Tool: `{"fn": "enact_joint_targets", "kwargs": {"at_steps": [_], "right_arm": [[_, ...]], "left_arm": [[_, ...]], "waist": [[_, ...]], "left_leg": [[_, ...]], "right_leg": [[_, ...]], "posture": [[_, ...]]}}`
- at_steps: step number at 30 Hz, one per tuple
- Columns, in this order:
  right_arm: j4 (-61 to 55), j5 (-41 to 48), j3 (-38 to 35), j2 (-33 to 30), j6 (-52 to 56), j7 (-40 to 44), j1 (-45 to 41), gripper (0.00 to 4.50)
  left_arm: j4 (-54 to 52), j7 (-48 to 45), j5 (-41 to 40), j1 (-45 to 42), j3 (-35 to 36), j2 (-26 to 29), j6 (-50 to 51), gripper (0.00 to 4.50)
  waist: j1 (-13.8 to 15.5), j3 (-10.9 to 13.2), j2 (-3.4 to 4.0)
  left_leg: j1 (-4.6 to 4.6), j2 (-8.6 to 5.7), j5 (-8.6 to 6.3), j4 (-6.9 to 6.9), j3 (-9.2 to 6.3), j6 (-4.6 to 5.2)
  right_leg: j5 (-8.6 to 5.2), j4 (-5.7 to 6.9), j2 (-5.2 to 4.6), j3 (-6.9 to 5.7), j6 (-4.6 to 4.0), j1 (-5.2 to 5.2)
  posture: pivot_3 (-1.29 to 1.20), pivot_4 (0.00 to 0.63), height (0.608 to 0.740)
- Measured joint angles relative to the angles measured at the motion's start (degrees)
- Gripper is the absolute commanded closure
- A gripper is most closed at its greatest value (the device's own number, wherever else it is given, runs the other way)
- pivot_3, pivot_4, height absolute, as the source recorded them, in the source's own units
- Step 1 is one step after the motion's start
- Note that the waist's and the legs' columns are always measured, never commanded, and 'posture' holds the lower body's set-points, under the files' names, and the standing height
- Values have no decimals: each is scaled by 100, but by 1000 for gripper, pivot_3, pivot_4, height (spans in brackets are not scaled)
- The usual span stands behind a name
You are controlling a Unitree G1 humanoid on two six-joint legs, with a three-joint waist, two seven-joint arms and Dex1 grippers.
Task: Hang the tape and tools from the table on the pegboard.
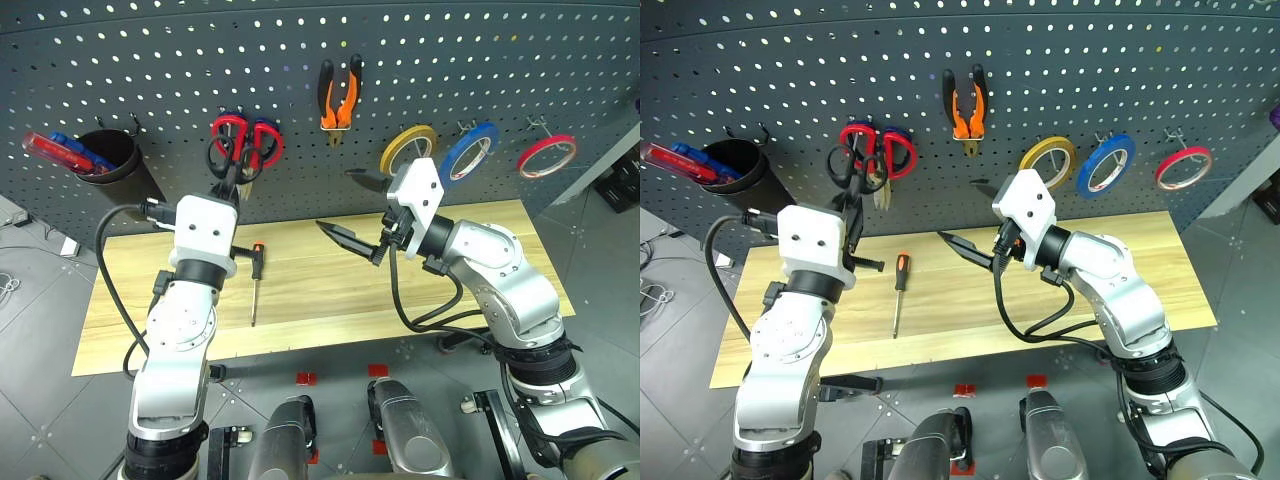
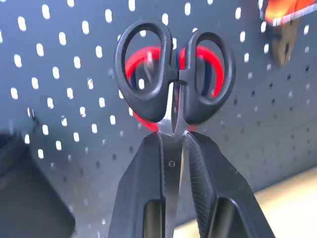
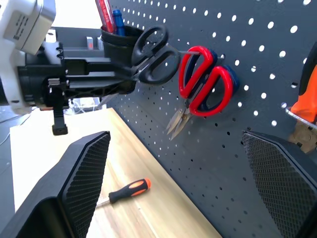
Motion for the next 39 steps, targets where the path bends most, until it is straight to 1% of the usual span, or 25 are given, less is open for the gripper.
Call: {"fn": "enact_joint_targets", "kwargs": {"at_steps": [8, 17, 19, 21, 23, 25, 27, 30, 32, 35, 37, 39], "right_arm": [[61, -1, -58, 82, 0, -26, -25, 0], [123, 12, -88, 296, 1, -39, -192, 0], [124, 11, -89, 302, 1, -37, -191, 0], [124, 11, -87, 319, 1, -32, -191, 0], [123, 11, -83, 321, 7, -28, -190, 0], [113, 11, -81, 305, 43, -27, -163, 0], [80, 11, -63, 282, 124, -24, -81, 0], [-57, 9, 83, 191, 440, -24, 85, 0], [-176, 9, 261, 147, 850, -46, 176, 0], [-289, 4, 515, 141, 1477, -156, 182, 0], [-313, 5, 641, 174, 1933, -259, 158, 0], [-316, 5, 690, 177, 2252, -317, 118, 0]], "left_arm": [[637, -79, 0, -302, 3, 1, 7, 4125], [1359, -115, -7, -888, -60, -74, 16, 4125], [1409, -76, -39, -886, 4, -182, 53, 3466], [1418, -65, -92, -855, 39, -276, 116, 2992], [1409, -75, -116, -764, 37, -300, 159, 2366], [1359, -86, -165, -530, 45, -379, 346, 1804], [1304, -119, -330, -183, 107, -609, 638, 1198], [1297, -149, -710, 326, 311, -942, 1257, 1198], [1472, -163, -921, 425, 452, -1025, 1697, 1198], [1903, -148, -1130, 117, 710, -1021, 2135, 1198], [2339, -152, -1265, -295, 934, -925, 2335, 1198], [2654, -148, -1320, -575, 1047, -837, 2398, 1198]], "waist": [[-7, 0, 0], [-11, 0, 0], [-11, 0, 0], [-11, 0, 0], [-11, 0, 0], [-15, 0, 0], [-16, 0, 0], [-15, 4, -1], [-11, 7, -3], [13, 16, -10], [21, 51, -38], [20, 81, -51]], "left_leg": [[0, 0, 0, 2, 0, 0], [0, 0, 1, 5, 0, 0], [-1, 0, 1, 5, -1, 0], [-1, 0, 1, 5, -1, 0], [0, 0, 1, 5, 0, 0], [1, 0, 1, 5, 1, 0], [1, 1, 0, 5, 0, 0], [0, 2, 0, 5, 0, 1], [0, 3, 1, 6, -2, 1], [1, 3, 2, 11, -4, 3], [1, 1, 3, 13, -3, 4], [0, 1, 2, 12, -3, 4]], "right_leg": [[0, 3, 1, 1, 0, -1], [0, 5, 1, 0, -1, -2], [0, 5, 1, 1, -1, -3], [0, 6, 1, 1, -1, -3], [0, 6, 1, 1, -1, -3], [0, 6, 1, 3, -1, -3], [0, 6, 0, 3, -1, -3], [0, 5, 1, 3, -1, -4], [0, 10, 1, -1, -1, -3], [0, 14, 1, -4, -1, 0], [0, 14, 1, -3, -1, 1], [0, 11, 0, -1, -1, 0]], "posture": [[-309, 285, 740], [-314, 291, 740], [-311, 291, 740], [-311, 293, 740], [-311, 296, 740], [-313, 299, 740], [-314, 303, 740], [-314, 317, 740], [-311, 334, 740], [-308, 351, 740], [-309, 368, 740], [-311, 372, 740]]}}
